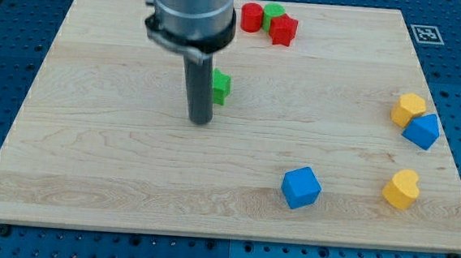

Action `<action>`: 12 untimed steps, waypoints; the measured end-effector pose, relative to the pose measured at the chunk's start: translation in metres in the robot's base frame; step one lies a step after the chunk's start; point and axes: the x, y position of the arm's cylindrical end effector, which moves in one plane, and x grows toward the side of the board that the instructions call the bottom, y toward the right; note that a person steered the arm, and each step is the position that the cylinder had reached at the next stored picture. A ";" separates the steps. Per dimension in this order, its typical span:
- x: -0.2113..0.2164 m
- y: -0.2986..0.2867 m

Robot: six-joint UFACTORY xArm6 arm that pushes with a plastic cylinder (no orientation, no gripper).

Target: Move the green star to the left of the red star

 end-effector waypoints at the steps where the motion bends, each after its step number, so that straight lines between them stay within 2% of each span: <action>1: -0.062 0.016; 2: -0.090 0.043; 4: -0.059 0.064; 6: -0.109 0.086; 7: -0.095 0.086; 8: -0.054 0.063; 11: -0.139 0.070; 12: -0.140 0.078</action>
